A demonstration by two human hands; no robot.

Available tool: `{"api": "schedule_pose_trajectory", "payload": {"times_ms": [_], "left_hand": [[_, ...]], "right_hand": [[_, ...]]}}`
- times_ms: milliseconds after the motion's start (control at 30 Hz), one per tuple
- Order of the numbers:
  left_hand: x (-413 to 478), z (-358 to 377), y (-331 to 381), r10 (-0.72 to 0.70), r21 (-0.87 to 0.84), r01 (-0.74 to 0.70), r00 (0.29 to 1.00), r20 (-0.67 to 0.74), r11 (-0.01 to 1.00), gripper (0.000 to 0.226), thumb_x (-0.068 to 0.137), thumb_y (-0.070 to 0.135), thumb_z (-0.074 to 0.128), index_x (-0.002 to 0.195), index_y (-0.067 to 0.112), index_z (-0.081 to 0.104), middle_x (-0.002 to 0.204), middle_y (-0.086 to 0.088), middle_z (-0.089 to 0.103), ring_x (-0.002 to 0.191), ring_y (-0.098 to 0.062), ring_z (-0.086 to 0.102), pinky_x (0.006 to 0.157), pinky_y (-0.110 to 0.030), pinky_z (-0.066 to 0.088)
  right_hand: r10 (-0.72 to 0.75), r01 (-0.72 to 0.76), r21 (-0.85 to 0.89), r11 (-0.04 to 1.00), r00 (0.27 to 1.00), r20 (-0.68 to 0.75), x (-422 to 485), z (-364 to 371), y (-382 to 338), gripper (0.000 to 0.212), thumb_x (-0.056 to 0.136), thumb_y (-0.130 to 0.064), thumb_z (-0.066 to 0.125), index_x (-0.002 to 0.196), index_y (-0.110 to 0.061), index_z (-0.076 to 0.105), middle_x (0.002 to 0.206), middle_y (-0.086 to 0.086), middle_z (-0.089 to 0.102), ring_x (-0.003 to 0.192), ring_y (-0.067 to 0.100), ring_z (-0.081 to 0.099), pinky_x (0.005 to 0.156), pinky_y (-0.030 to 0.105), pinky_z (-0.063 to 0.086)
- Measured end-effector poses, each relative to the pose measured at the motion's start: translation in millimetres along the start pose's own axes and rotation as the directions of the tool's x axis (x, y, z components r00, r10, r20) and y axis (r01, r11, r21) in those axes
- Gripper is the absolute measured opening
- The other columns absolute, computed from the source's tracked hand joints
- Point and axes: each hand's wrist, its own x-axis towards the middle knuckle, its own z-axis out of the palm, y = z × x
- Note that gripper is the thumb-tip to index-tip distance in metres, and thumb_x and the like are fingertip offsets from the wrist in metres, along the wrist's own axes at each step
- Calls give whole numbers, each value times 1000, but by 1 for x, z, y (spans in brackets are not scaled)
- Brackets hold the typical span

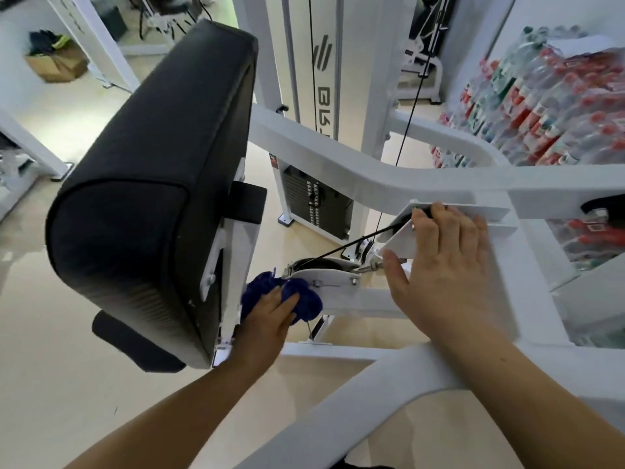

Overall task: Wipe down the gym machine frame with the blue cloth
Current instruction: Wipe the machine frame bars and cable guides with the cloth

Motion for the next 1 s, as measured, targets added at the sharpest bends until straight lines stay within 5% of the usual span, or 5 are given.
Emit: {"api": "schedule_pose_trajectory", "payload": {"times_ms": [67, 200, 400, 567, 1000], "left_hand": [[-4, -11, -18, 29, -27, -28, 999, 25, 999, 47, 97, -2, 61, 140, 15, 59, 148, -1, 51, 135, -12, 47, 114, -18, 36], [-6, -6, -9, -57, 35, 56, 998, 9, 998, 56, 92, -2, 65, 141, 23, 58, 142, -4, 58, 122, -28, 61, 99, -42, 55], [13, 9, 54, 336, 51, -341, 938, 84, 939, 43, 87, 16, 73, 129, 23, 66, 128, -5, 69, 109, -26, 69, 75, -43, 63], [37, -30, 85, 448, 143, -430, 884, -134, 891, 40, 93, 11, 64, 132, 14, 67, 140, -9, 62, 125, -28, 59, 99, -37, 54], [61, -26, 41, 580, 367, -572, 808, 102, 734, 68, 66, -6, 87, 128, 18, 69, 150, -7, 53, 138, -27, 51, 114, -43, 40]], "right_hand": [[-2, 2, 19, 1000, 1000, -14, 0, 2, 1, 64, 91, -44, 63, 139, -4, 49, 142, 21, 49, 135, 43, 42, 120, 60, 22], [-19, 18, 21, 1000, 999, 47, 1, 1, 4, 65, 93, -49, 58, 144, -10, 45, 147, 16, 46, 138, 40, 39, 121, 57, 21], [-151, 144, 117, 983, 987, 51, -6, -3, 35, 65, 98, -49, 44, 156, -21, 37, 161, 5, 39, 151, 25, 30, 125, 50, 21], [-157, 153, 169, 974, 988, 10, -10, 5, 38, 63, 100, -43, 47, 158, -20, 37, 164, 3, 34, 155, 23, 23, 124, 53, 22], [-165, 173, 217, 961, 985, -55, -10, 7, 42, 62, 96, -33, 54, 156, -19, 41, 161, 1, 40, 151, 24, 32, 122, 54, 26]]}}
